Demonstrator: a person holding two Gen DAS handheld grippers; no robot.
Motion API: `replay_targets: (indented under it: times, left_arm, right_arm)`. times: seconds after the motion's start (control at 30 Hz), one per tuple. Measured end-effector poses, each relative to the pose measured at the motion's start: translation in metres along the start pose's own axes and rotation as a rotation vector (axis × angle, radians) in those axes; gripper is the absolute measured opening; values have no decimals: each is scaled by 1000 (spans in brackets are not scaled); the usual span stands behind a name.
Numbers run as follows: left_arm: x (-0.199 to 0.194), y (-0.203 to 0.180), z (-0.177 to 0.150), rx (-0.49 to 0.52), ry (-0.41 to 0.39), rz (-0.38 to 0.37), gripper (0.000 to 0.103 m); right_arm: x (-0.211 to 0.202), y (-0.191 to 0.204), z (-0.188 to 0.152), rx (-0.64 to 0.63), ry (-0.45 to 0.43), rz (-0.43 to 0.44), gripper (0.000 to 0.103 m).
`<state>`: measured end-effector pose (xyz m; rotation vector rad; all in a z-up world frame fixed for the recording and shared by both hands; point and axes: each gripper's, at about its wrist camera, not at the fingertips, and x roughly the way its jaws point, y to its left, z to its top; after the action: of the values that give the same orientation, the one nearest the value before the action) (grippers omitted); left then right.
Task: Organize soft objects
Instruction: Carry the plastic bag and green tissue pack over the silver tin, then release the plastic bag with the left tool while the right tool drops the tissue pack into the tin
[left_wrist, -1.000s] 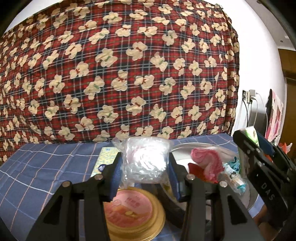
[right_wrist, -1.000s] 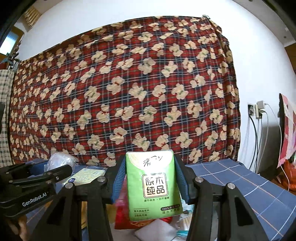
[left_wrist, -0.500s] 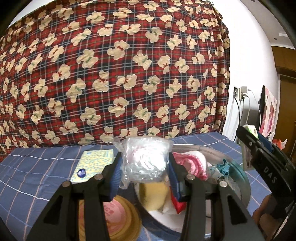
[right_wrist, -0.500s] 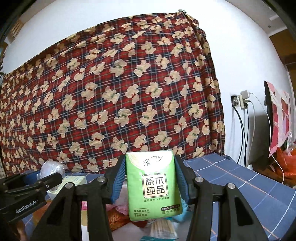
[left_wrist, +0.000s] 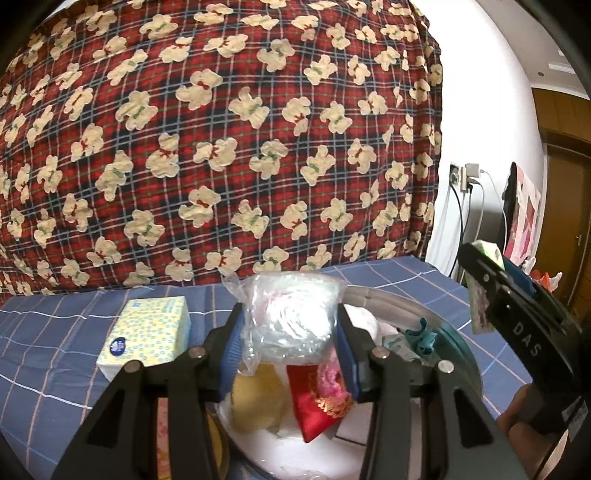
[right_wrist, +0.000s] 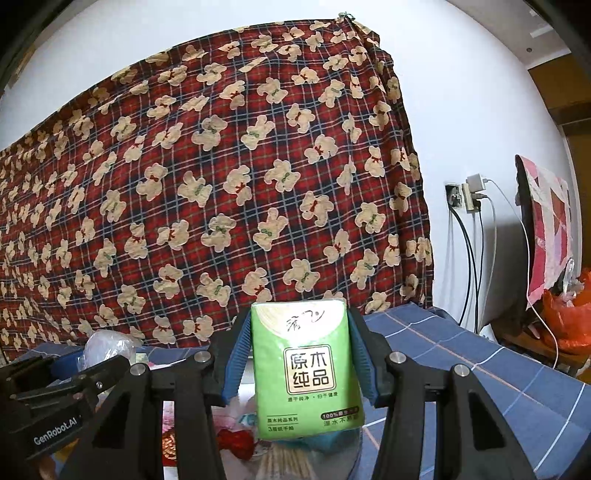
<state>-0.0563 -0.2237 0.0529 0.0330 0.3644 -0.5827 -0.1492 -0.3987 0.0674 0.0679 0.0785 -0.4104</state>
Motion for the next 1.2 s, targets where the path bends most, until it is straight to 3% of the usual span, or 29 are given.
replay_targets:
  times: [0.43,1.2]
  left_arm:
    - [13,-15,0,2,15,-18,45]
    - [37,-36,-10,46,82,-42,45]
  right_arm:
    - [12,-5,1,-39,26,-26,53]
    - [44,-3,-6,-59,163,-2,53]
